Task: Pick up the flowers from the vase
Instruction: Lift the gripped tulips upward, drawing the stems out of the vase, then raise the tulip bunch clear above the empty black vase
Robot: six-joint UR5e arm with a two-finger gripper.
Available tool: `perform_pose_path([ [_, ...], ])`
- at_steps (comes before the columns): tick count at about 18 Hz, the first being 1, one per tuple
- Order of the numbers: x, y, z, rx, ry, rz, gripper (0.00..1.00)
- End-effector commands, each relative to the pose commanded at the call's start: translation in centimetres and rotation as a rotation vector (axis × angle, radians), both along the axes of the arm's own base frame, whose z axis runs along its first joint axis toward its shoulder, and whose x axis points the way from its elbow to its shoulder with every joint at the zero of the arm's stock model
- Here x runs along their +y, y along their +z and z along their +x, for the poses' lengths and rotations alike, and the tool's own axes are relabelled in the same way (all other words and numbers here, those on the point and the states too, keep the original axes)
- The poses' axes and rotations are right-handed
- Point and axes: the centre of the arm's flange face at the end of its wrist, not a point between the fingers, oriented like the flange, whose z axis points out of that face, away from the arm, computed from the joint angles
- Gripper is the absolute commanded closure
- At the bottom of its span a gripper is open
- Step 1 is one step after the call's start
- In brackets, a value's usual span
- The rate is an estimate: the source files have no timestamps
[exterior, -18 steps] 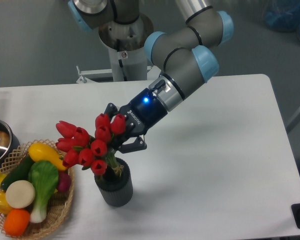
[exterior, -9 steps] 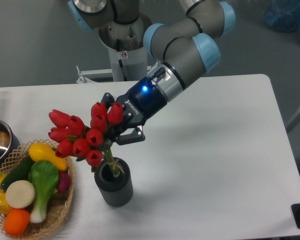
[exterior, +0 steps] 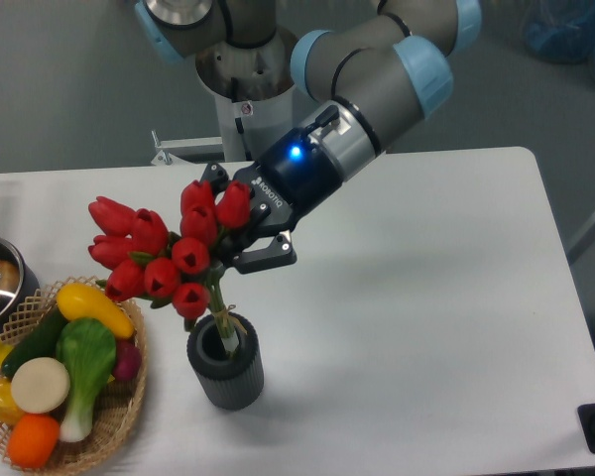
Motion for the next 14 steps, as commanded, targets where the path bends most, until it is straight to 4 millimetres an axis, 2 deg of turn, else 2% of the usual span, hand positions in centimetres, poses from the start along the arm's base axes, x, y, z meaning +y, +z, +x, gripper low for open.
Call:
perform_pose_path([
  [3, -0.5, 0.7, -0.1, -0.003, 0.010, 0.002, 0.70],
  [6, -1.8, 1.2, -1.3, -0.031, 0.051, -0.013, 0.70],
  [8, -3.6, 1.9, -2.9, -0.033, 0.099, -0.018, 0.70],
  [14, -8.2, 1.8, -7.8, -0.021, 0.208, -0.016, 0.70],
])
